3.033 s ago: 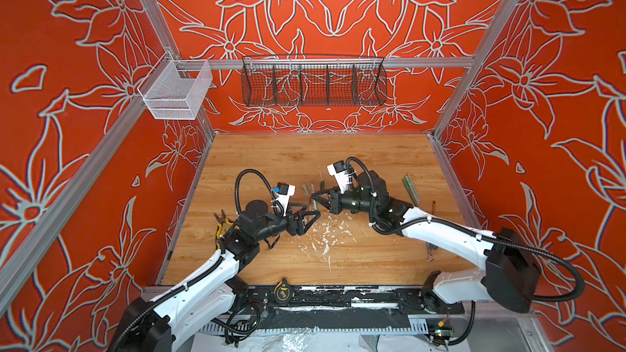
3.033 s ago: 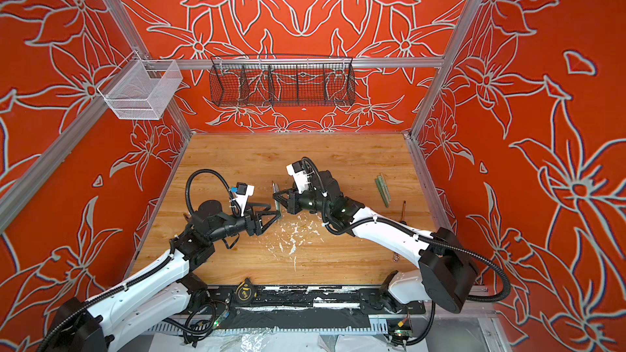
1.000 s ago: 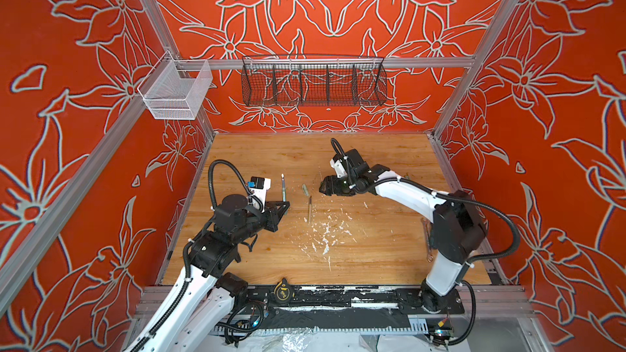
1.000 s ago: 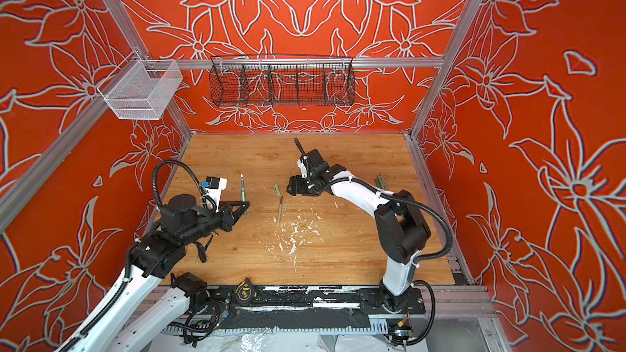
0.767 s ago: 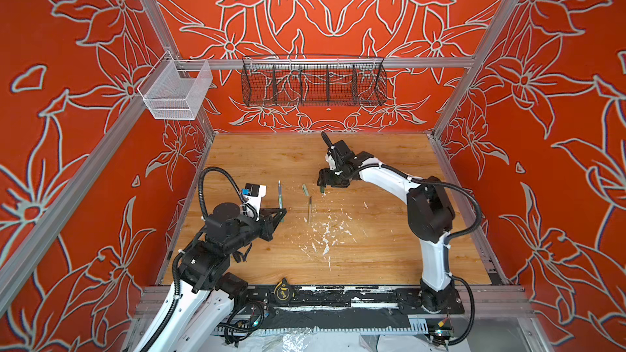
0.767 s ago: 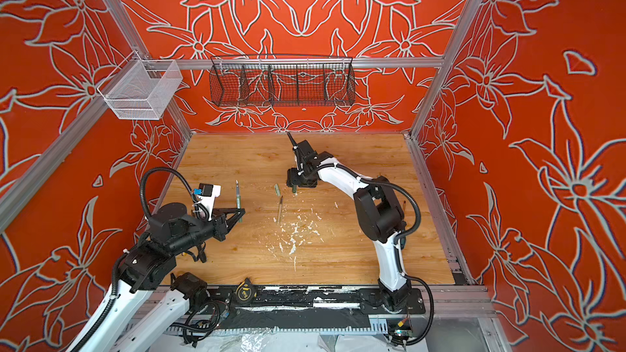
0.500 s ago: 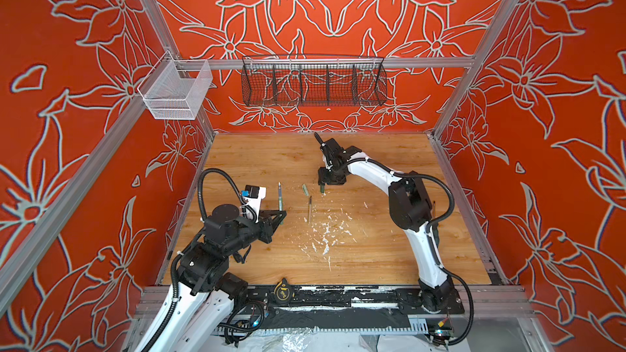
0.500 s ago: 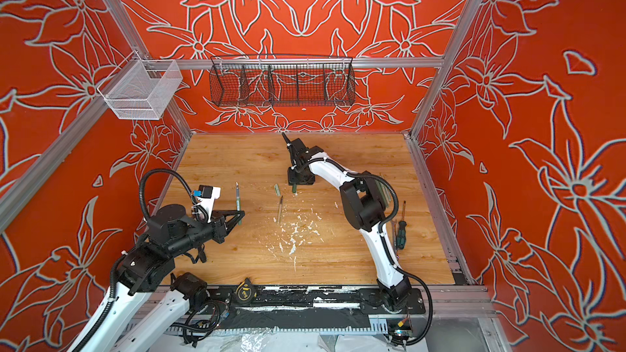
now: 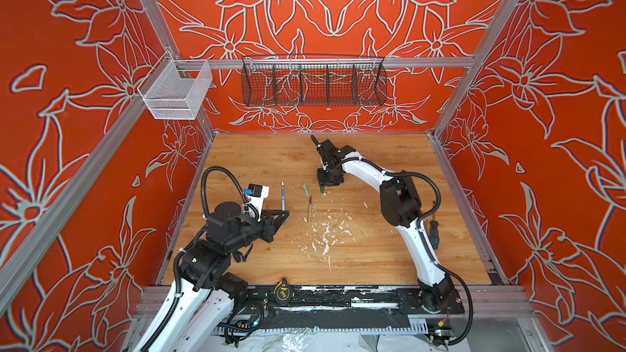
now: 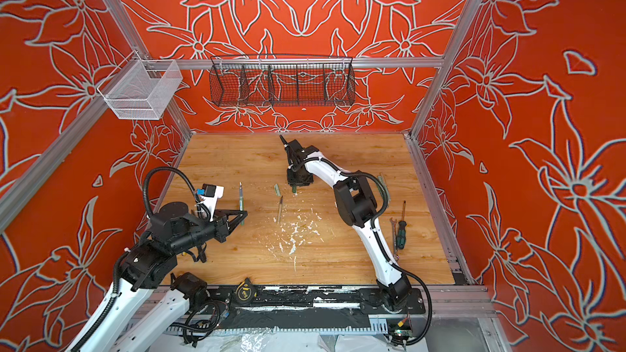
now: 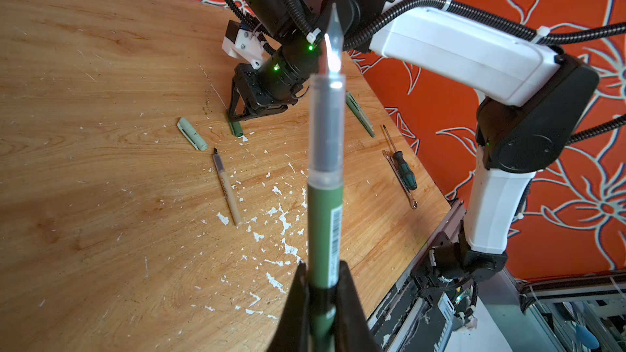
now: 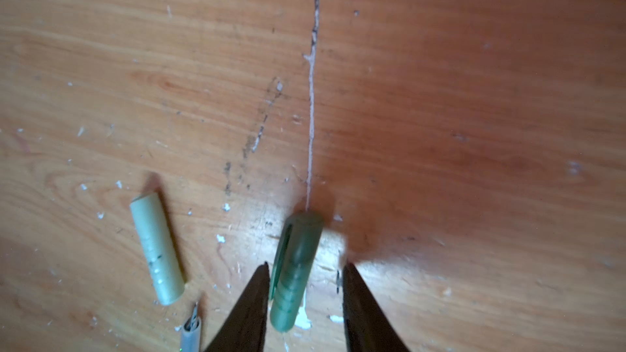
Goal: Insert the pens into the pen caps
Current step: 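Lower the right gripper onto the dark green cap and close on it, then lift the dark green cap with the right gripper toward the held pen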
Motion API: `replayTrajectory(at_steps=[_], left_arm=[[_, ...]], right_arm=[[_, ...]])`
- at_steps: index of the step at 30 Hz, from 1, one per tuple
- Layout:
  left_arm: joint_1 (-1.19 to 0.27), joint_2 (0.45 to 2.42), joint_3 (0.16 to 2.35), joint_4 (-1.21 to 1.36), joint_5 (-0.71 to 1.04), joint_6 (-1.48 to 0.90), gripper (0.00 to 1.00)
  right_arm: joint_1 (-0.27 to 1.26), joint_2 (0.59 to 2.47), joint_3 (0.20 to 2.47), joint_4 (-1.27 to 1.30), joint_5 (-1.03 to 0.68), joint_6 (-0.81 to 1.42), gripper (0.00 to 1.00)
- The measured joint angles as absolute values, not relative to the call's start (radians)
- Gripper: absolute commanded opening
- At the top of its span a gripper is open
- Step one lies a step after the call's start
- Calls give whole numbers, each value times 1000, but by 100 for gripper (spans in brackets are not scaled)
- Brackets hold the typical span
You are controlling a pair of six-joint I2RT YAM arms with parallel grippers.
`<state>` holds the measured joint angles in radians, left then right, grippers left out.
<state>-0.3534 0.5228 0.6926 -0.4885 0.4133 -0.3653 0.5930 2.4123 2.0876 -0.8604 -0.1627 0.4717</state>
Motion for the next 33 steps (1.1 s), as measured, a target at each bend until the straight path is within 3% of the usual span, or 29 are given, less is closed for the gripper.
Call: replayTrajectory(at_steps=[19, 33], left_arm=[[-353, 548, 661, -430, 444, -402, 0], [-353, 609, 540, -303, 492, -490, 0]], right_arm=[[588, 2520, 2264, -900, -192, 479, 17], [588, 2492, 2216, -882, -197, 479, 12]])
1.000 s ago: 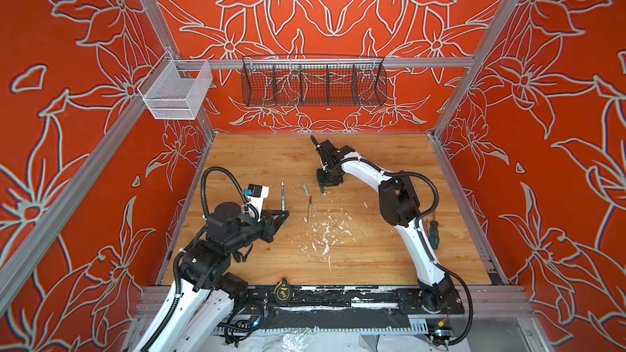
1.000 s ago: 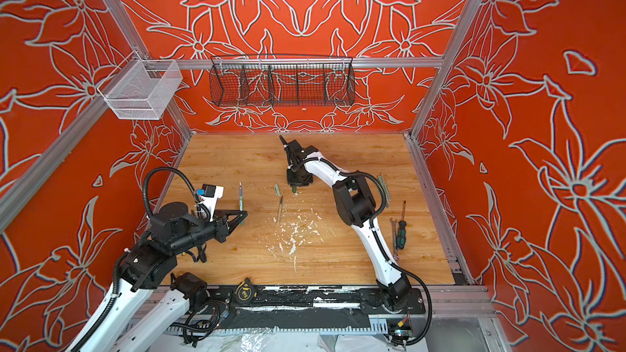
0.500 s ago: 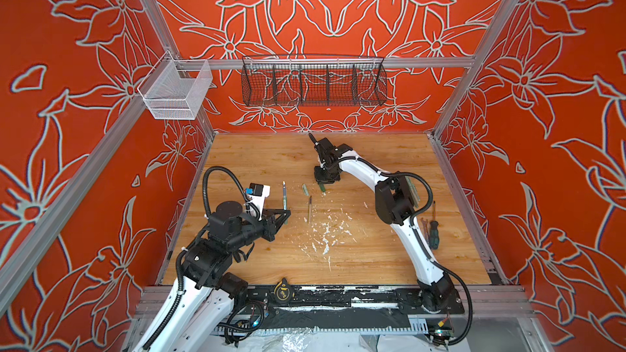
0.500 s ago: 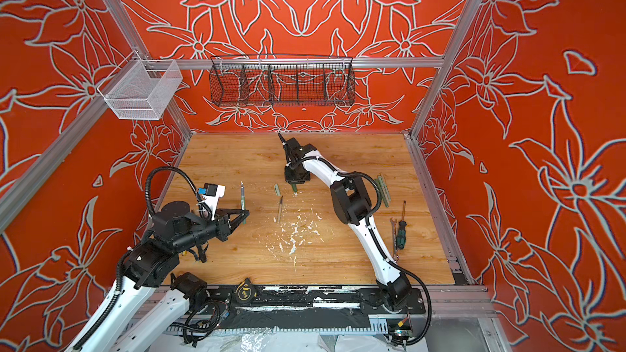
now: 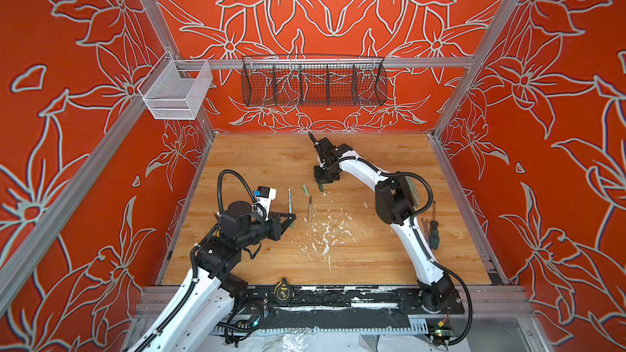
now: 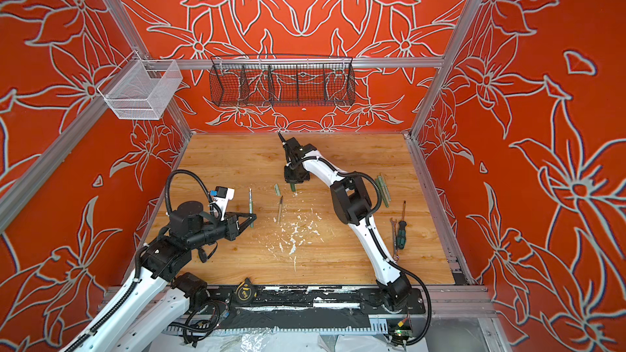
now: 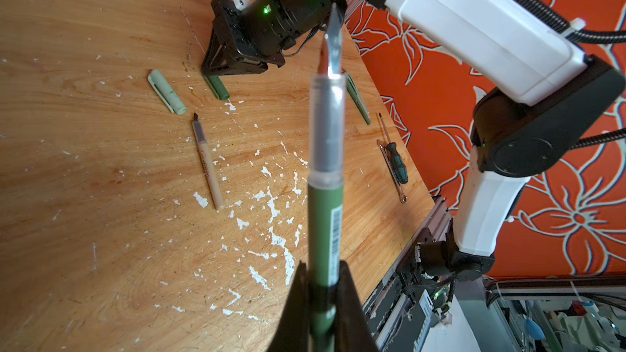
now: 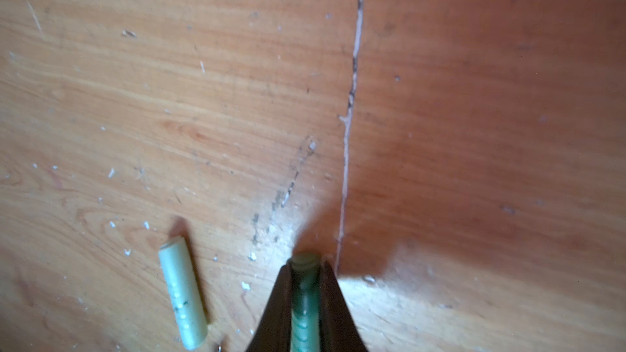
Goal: Insert the pens into the pen caps
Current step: 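Lift the dark green cap with the right gripper toward the held pen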
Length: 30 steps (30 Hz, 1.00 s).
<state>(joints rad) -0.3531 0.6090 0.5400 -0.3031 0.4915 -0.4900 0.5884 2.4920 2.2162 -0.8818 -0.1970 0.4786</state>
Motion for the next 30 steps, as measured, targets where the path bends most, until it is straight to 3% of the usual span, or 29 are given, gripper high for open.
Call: replayTrajectory(at_steps=[13, 30], left_arm=[[-382, 778, 472, -101, 556, -533, 0], [-573, 1234, 419, 164, 632, -492, 0]], right_arm=[[585, 2273, 1866, -783, -192, 475, 11], [577, 1746, 1198, -337, -249, 599, 10]])
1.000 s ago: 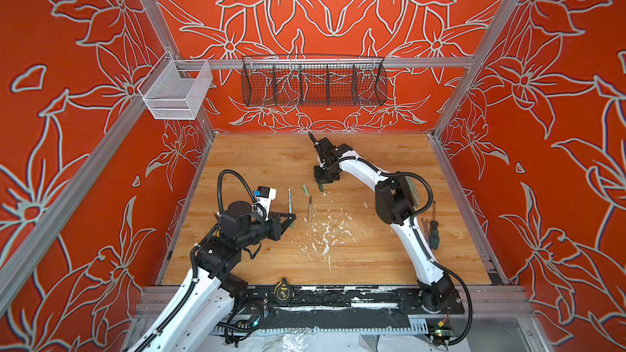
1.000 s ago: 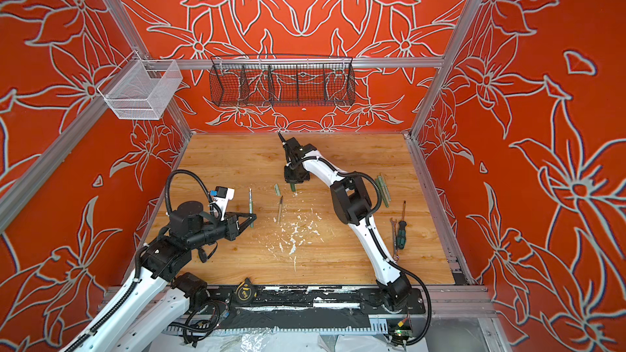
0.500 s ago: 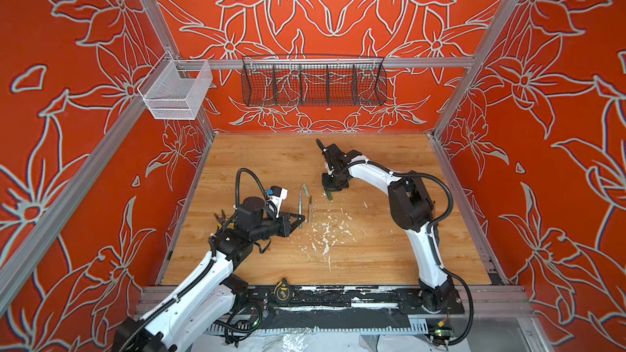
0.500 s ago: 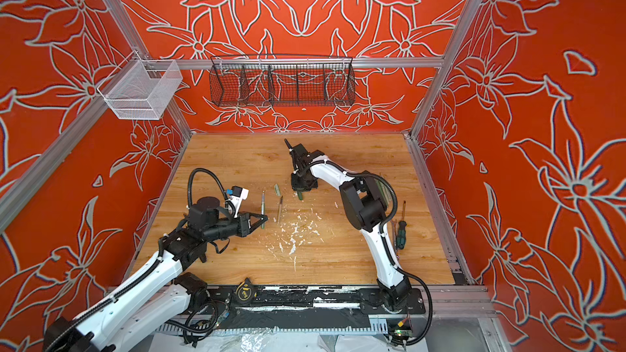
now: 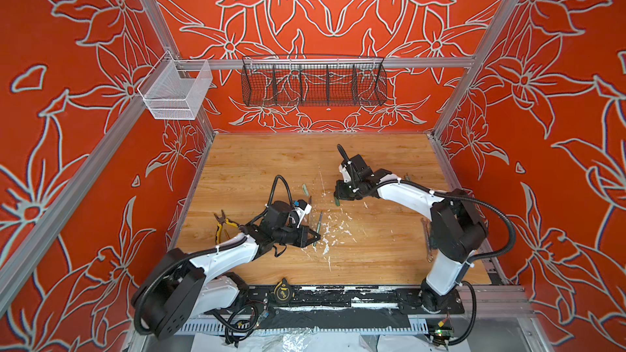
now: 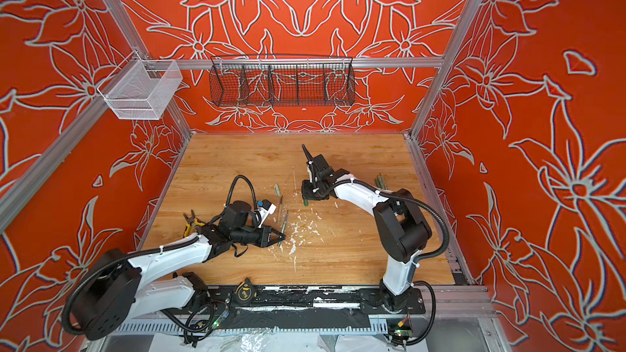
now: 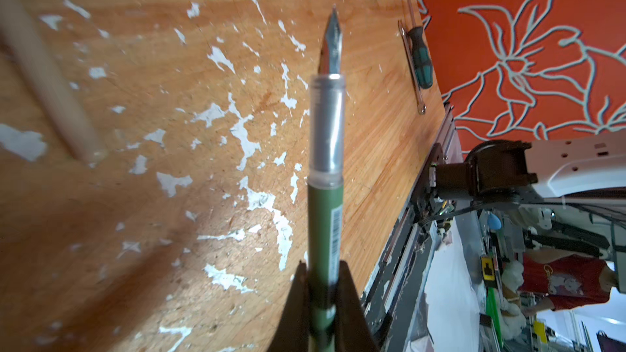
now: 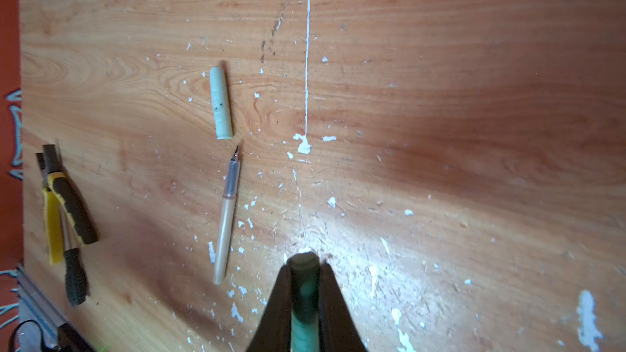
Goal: Insert the pens into the pen caps
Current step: 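Lift the dark green cap with the right gripper toward the held pen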
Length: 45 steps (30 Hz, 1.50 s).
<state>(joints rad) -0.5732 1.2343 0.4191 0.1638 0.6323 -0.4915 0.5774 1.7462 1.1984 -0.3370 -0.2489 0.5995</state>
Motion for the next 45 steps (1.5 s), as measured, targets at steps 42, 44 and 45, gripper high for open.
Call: replayTrajectory(at_steps=[42, 44, 45], left_arm=[[-608, 1411, 555, 202, 670, -409, 0], [-608, 1411, 555, 197, 665, -405, 0], [-608, 1411, 555, 193, 662, -403, 0]], right_arm=[[624, 1477, 810, 212, -222, 944, 10], [624, 1467, 806, 218, -220, 943, 10], [624, 1462, 804, 221, -220, 943, 11]])
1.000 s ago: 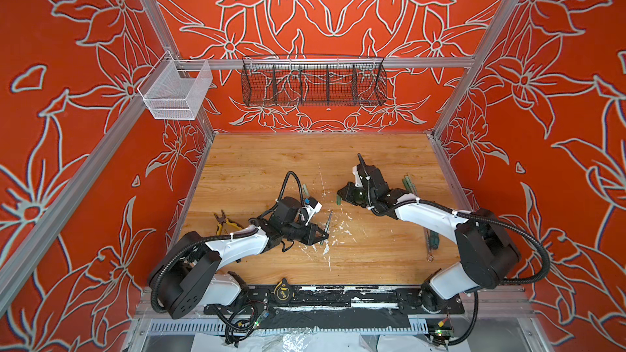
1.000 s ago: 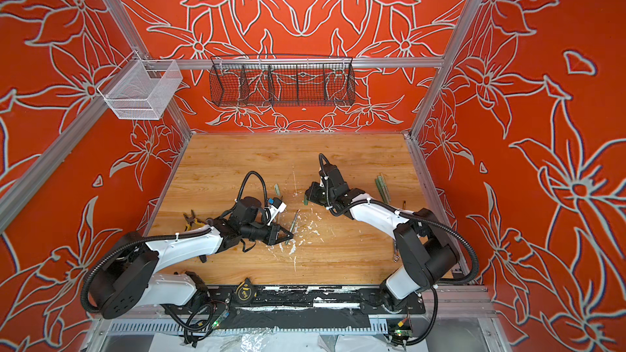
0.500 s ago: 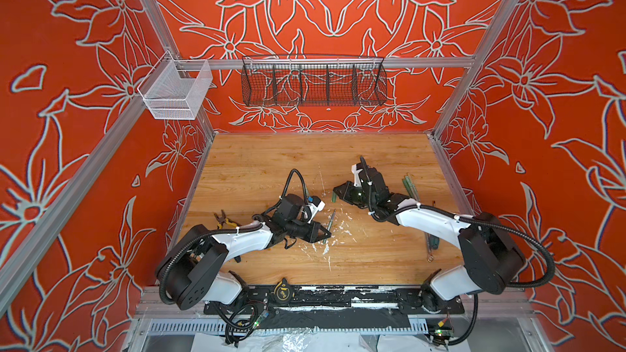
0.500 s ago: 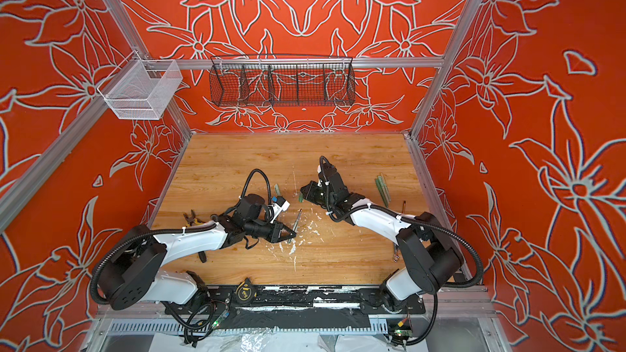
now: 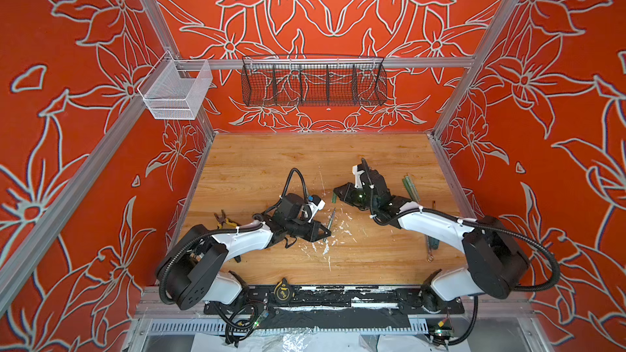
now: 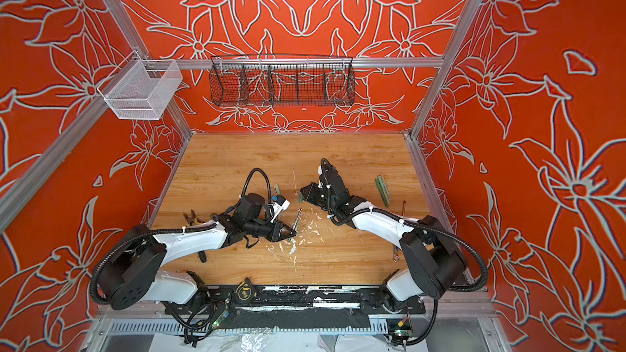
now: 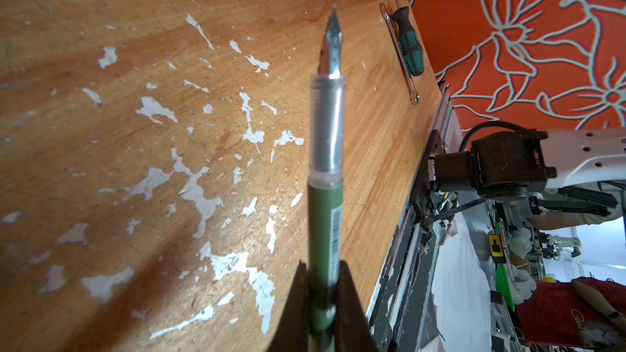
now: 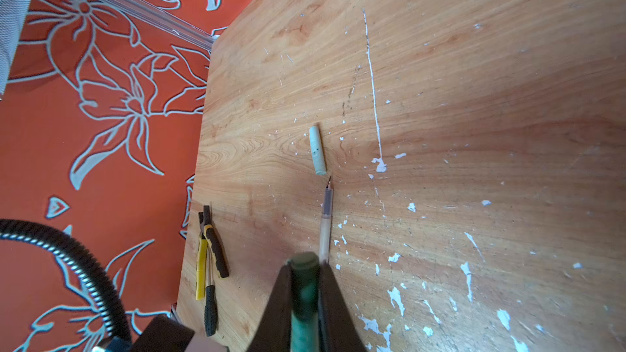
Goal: Insert the pens into the pen caps
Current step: 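Lift the dark green cap with the right gripper toward the held pen, then align the cap above the pen nib with the right gripper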
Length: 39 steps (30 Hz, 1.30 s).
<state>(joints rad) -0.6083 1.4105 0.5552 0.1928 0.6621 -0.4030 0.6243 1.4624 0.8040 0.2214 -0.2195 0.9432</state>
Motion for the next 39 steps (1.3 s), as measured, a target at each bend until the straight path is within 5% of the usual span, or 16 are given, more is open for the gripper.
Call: replayTrajectory(at_steps=[39], left_arm=[[-575, 1349, 555, 167, 619, -386, 0]], right_arm=[[648, 1451, 803, 238, -217, 923, 10]])
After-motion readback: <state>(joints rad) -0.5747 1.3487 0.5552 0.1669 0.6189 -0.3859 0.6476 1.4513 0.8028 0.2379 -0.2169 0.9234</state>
